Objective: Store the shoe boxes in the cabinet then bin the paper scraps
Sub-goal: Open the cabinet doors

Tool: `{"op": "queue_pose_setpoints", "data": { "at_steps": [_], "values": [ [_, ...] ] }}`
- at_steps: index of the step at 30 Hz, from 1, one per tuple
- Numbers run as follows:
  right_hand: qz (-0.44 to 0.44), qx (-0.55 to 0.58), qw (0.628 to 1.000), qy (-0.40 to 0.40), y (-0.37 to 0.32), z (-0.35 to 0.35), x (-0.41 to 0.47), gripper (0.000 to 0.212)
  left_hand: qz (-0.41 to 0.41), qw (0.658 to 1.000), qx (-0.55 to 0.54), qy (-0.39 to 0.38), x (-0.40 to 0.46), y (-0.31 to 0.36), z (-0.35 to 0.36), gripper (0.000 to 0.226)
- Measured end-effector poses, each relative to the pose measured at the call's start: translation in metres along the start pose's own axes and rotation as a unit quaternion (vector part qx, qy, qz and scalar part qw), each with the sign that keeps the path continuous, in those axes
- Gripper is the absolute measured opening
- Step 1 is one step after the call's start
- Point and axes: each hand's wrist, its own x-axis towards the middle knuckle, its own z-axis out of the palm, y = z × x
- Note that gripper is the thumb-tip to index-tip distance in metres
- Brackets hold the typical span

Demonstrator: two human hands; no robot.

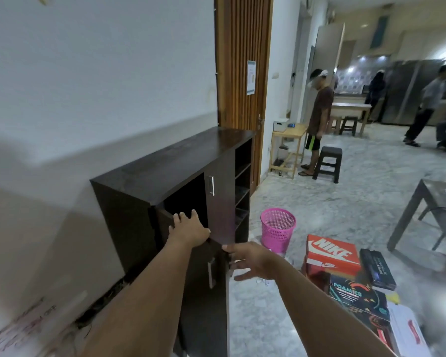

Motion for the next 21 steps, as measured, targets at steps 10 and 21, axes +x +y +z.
{"op": "queue_pose_setpoints", "data": {
  "at_steps": [10, 21],
  "values": [
    [0.072, -0.155, 0.985, -0.029, -0.056, -0.062, 0.077, 0.054, 0.033, 0.963, 0.254, 0.081, 0.051, 0.057, -0.057, 0.032],
    [-0.084, -0.175, 0.973, 0.125, -0.135, -0.14, 0.306, 0.029, -0.021, 0.968, 0.164, 0.189, 0.247, 0.061, -0.061, 0.065]
  ]
}}
